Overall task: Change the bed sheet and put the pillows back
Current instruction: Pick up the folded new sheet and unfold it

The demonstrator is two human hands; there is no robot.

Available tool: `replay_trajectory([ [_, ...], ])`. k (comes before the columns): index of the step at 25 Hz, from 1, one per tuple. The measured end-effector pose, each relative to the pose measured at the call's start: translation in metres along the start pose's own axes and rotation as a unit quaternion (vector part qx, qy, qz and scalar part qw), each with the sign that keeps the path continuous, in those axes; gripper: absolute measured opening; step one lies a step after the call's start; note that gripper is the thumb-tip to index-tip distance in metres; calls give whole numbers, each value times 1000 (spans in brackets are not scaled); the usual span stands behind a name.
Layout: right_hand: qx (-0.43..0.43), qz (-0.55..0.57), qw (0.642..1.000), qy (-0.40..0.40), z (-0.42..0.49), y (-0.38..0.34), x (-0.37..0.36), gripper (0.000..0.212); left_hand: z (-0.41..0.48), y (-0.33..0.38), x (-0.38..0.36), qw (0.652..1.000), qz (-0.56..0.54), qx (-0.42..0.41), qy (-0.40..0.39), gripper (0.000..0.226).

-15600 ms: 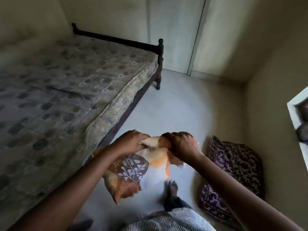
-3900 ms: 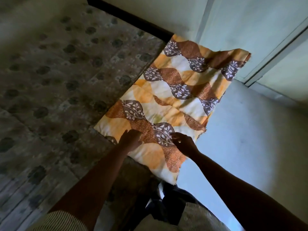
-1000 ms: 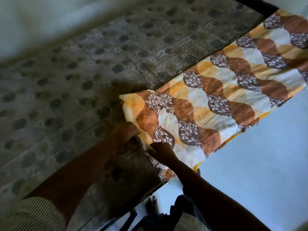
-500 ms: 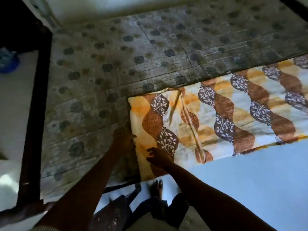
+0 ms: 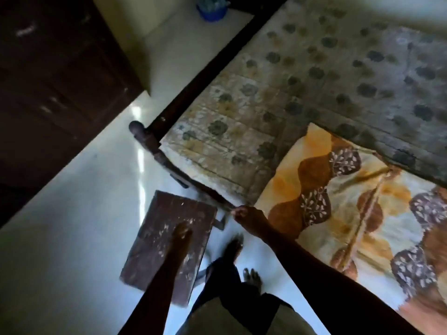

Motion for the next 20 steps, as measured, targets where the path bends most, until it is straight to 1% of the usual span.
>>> replay_trajectory([
  [1, 11, -3, 1000, -19, 7, -4, -18, 32, -14, -28, 14, 996, -46, 58, 47, 32],
  [3, -18, 60, 996, -58, 18, -6, -54, 35, -42, -85, 32, 964, -163, 165, 127, 35],
  [4, -56, 103, 990, -74, 25, -2, -73, 40, -55, -109, 38, 946, -196, 206, 153, 40],
  [6, -140, 173, 971, -83, 42, 10, -108, 52, -69, -153, 45, 914, -214, 278, 204, 53],
  [7, -174, 189, 963, -77, 51, 20, -126, 60, -72, -174, 49, 893, -226, 310, 236, 58],
  [9, -227, 185, 954, -63, 66, 41, -153, 77, -73, -199, 53, 839, -274, 368, 291, 66],
  [10, -249, 178, 950, -60, 73, 56, -167, 84, -71, -213, 52, 812, -310, 391, 304, 67],
  [11, -262, 182, 946, -57, 76, 64, -181, 87, -65, -226, 49, 785, -361, 401, 306, 63],
  [12, -270, 198, 941, -59, 80, 70, -198, 84, -56, -242, 44, 757, -424, 401, 295, 51],
  [13, -270, 218, 936, -55, 83, 71, -210, 77, -46, -253, 40, 736, -475, 398, 273, 37],
  [14, -267, 232, 934, -44, 83, 69, -223, 70, -39, -266, 37, 723, -505, 400, 249, 30],
  [16, -259, 222, 940, -10, 80, 66, -235, 64, -34, -291, 35, 717, -522, 404, 224, 27],
  [18, -244, 201, 948, 25, 75, 59, -238, 62, -31, -304, 36, 714, -545, 383, 216, 24],
  [20, -234, 185, 954, 34, 67, 57, -244, 61, -36, -313, 39, 717, -563, 357, 203, 22],
])
Point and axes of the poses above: each hand's wrist, its own z-axis towards the middle knuckle, its own x-axis out of the back of the hand, y = z × x, the point moved 7 cm from there along z, towards the middle knuckle
